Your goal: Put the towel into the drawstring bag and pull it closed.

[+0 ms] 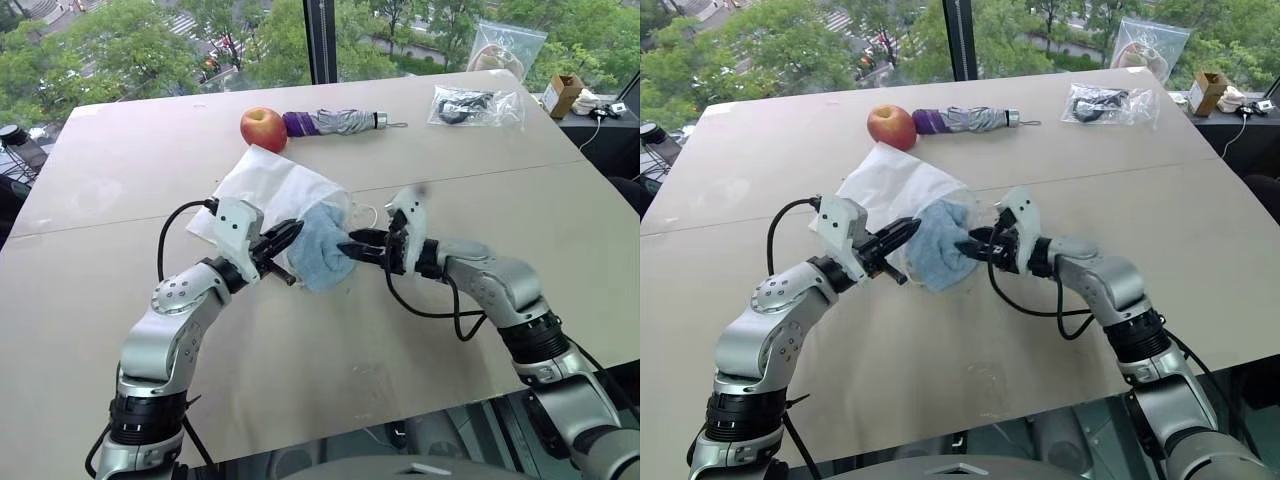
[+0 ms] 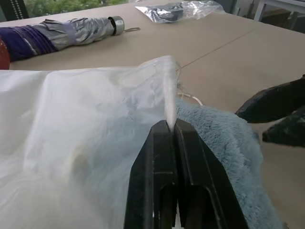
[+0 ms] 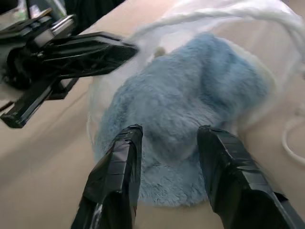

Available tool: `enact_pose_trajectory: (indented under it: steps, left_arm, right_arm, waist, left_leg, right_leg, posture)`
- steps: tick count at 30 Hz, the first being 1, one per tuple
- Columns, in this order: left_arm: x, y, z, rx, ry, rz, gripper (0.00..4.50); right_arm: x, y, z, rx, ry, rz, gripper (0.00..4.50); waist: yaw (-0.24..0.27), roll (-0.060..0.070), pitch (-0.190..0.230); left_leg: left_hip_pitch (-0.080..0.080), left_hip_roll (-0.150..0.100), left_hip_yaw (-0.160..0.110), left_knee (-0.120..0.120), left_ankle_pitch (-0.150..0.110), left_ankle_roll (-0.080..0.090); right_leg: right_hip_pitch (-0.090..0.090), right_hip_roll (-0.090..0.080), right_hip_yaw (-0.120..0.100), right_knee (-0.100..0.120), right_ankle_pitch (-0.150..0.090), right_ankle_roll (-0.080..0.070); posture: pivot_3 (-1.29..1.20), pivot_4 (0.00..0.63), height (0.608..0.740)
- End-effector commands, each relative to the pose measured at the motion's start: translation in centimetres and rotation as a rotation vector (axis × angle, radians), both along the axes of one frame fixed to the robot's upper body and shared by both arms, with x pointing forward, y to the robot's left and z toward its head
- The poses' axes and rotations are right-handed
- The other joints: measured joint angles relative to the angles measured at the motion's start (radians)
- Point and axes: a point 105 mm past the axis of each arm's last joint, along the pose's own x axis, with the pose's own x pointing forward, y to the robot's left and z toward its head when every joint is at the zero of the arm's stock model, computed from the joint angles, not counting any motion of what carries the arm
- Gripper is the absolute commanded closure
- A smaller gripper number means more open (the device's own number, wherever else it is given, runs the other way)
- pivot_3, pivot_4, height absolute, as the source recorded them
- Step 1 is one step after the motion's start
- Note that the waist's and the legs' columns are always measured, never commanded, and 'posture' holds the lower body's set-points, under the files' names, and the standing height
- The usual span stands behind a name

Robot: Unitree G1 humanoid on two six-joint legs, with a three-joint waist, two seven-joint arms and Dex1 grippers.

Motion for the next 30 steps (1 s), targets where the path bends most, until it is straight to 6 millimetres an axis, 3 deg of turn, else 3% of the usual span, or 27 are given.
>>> enact_pose_trajectory:
  steps: [1,3,7,12,16,24,25,30]
  left_arm:
    - [-0.4,-0.1,1.0,0.012,-0.048,-0.016,4.50]
    - [-0.4,0.0,1.0,0.014,-0.047,-0.017,4.50]
    - [-0.6,-0.2,0.8,0.018,-0.043,-0.028,4.50]
    - [-0.6,-0.6,0.8,0.014,-0.041,-0.045,4.50]
    - [-0.8,-0.7,0.7,0.033,-0.036,-0.064,4.50]
    - [-1.8,-2.2,1.5,0.080,-0.071,-0.182,4.50]
    - [-2.2,-2.6,1.7,0.068,-0.077,-0.214,4.50]
    - [-3.7,-4.1,2.7,0.021,-0.080,-0.335,4.50]
  right_arm:
    - [-0.3,0.6,0.5,-0.058,-0.180,0.053,0.77]
    - [-0.2,0.6,-0.1,-0.088,-0.202,0.059,0.03]
    - [-0.9,1.0,-1.5,-0.144,-0.180,0.111,0.03]
    - [0.7,2.7,-1.3,-0.116,-0.193,0.005,0.03]
    - [1.4,3.4,-0.3,-0.024,-0.197,-0.047,0.89]
    - [2.5,4.6,2.5,0.231,-0.036,-0.081,4.18]
    - [2.6,4.9,2.9,0.263,-0.009,-0.079,4.43]
    - [1.9,7.1,5.4,0.484,0.226,-0.018,4.43]
  waist:
    - [0.001,0.000,0.000]
    - [0.002,0.000,0.000]
    - [0.004,0.000,0.000]
    - [0.001,0.000,0.000]
    - [0.004,-0.001,0.000]
    - [0.003,-0.001,0.000]
    - [0.003,-0.001,0.000]
    - [0.000,0.000,0.000]
  left_leg:
    - [0.000,0.000,0.000,0.000,0.000,0.000]
    - [0.000,0.000,0.000,0.000,0.000,0.000]
    - [0.000,0.000,0.000,0.000,0.000,0.000]
    - [0.001,0.000,0.000,0.000,0.000,0.000]
    - [0.000,0.000,-0.001,0.000,0.000,0.000]
    - [0.000,0.000,0.000,0.000,0.000,0.000]
    - [0.000,0.000,0.000,0.000,0.000,0.000]
    - [0.000,0.000,-0.001,0.000,0.000,0.000]
  right_leg:
    - [0.000,0.000,0.000,0.000,0.000,0.000]
    - [0.000,0.000,0.000,0.000,0.000,0.000]
    - [0.000,0.000,0.000,0.000,0.000,0.000]
    - [0.000,0.000,0.000,0.001,0.000,0.000]
    - [0.000,0.000,0.000,0.001,0.000,-0.001]
    - [0.000,0.000,0.000,0.001,0.001,-0.001]
    - [0.000,0.000,0.000,0.001,0.001,-0.001]
    - [0.000,0.000,0.000,0.001,0.001,-0.001]
  posture:
    - [0.00,0.150,0.740]
    - [0.00,0.150,0.740]
    - [0.00,0.150,0.740]
    - [0.00,0.150,0.740]
    - [0.00,0.150,0.740]
    - [0.00,0.150,0.740]
    - [0.00,0.150,0.740]
    - [0.00,0.150,0.740]
